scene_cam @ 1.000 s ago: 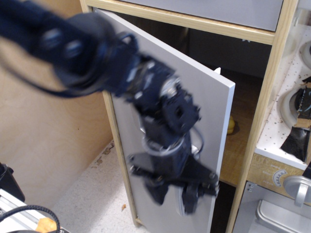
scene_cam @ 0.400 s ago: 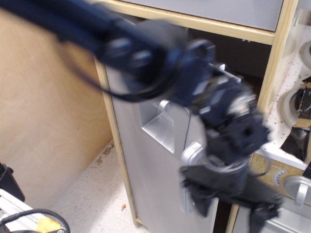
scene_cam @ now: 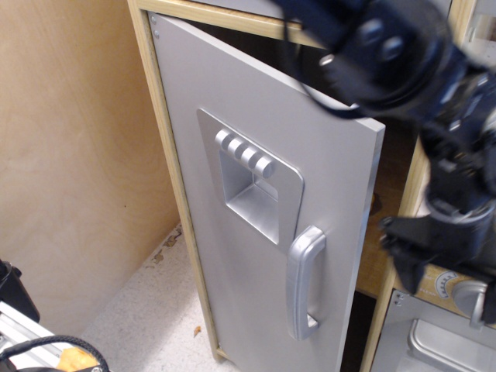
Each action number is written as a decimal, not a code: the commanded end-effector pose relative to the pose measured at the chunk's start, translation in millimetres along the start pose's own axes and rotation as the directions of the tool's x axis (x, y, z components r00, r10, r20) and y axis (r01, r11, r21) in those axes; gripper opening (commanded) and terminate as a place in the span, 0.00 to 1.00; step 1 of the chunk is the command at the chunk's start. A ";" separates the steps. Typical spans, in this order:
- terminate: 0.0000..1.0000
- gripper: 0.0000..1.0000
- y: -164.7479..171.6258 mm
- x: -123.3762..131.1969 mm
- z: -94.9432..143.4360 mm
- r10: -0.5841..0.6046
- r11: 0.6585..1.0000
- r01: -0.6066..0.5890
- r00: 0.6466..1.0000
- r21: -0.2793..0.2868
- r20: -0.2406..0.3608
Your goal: Open fridge
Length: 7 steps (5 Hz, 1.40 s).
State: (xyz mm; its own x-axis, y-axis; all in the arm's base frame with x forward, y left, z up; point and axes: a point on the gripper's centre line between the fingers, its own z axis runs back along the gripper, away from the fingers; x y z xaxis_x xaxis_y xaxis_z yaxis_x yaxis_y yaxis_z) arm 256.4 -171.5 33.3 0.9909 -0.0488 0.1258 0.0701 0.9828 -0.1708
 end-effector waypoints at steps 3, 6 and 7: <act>0.00 1.00 53.1 25.2 35.7 -0.059 0.996 0.056 0.997 0.074 0.045; 0.00 1.00 109.3 -7.6 65.4 0.058 0.992 -0.050 0.996 0.120 -0.071; 0.00 1.00 132.5 -16.8 81.1 0.095 0.984 -0.085 0.994 0.155 -0.058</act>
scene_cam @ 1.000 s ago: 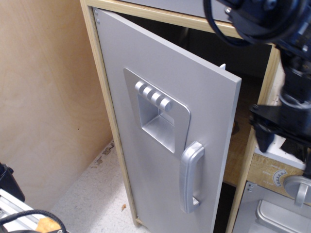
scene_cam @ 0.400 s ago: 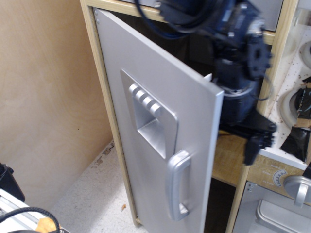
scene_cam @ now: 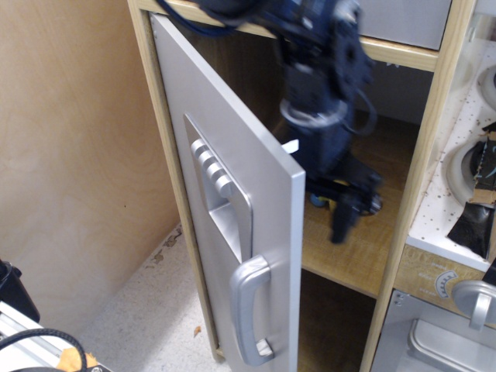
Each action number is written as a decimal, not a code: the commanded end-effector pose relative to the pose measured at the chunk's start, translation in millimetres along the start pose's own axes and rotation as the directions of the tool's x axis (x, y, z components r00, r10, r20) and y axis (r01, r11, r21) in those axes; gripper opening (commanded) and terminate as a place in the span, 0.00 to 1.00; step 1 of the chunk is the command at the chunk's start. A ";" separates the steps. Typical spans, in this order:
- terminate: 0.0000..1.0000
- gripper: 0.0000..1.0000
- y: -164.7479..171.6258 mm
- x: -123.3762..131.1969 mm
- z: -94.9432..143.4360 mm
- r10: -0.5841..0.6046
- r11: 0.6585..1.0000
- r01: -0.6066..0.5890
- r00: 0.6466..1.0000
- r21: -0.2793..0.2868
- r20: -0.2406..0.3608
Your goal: Open fridge
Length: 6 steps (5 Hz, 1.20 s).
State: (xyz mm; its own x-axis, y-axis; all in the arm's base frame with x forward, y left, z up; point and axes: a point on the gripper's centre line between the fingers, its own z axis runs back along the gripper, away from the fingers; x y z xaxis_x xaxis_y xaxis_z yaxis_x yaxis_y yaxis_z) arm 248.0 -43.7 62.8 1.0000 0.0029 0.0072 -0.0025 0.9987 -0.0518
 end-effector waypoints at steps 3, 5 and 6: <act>0.00 1.00 79.3 -39.2 31.8 0.124 0.991 -0.128 0.987 0.038 0.104; 0.00 1.00 94.8 -45.1 37.1 0.138 0.989 -0.143 0.984 0.038 0.109; 0.00 1.00 94.8 -45.1 37.1 0.138 0.989 -0.143 0.984 0.038 0.109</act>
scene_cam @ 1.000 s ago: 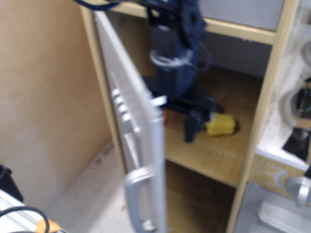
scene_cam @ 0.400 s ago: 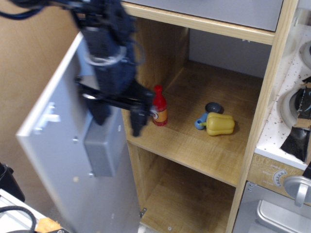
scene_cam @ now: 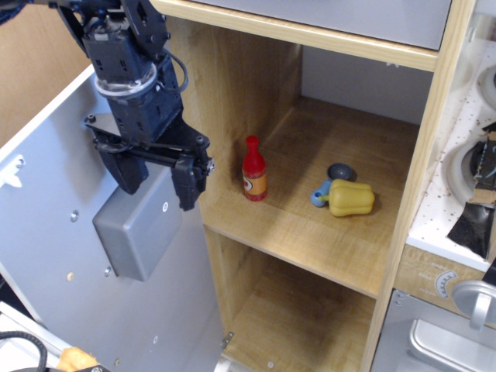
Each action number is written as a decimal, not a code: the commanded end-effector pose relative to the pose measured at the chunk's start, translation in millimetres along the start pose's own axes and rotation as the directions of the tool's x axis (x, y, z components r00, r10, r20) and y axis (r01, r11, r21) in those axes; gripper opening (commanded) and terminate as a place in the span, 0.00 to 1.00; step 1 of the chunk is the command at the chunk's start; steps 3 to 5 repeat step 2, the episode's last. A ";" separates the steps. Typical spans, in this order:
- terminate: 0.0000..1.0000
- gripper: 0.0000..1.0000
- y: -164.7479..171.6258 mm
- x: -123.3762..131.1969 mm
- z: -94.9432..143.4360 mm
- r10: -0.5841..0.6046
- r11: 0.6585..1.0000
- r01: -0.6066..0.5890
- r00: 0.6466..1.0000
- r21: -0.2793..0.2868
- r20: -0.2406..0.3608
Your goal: Open fridge
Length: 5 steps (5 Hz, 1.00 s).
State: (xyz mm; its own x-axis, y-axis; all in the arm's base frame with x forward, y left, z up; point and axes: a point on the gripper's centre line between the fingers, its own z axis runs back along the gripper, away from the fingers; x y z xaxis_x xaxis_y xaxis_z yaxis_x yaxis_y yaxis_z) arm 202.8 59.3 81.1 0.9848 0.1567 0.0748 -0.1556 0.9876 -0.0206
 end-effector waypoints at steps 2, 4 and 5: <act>1.00 1.00 -6.7 -0.3 13.5 -0.011 1.000 0.010 0.999 0.006 0.034; 1.00 1.00 -6.7 -0.3 13.5 -0.011 1.000 0.010 0.999 0.006 0.034; 1.00 1.00 -6.7 -0.3 13.5 -0.011 1.000 0.010 0.999 0.006 0.034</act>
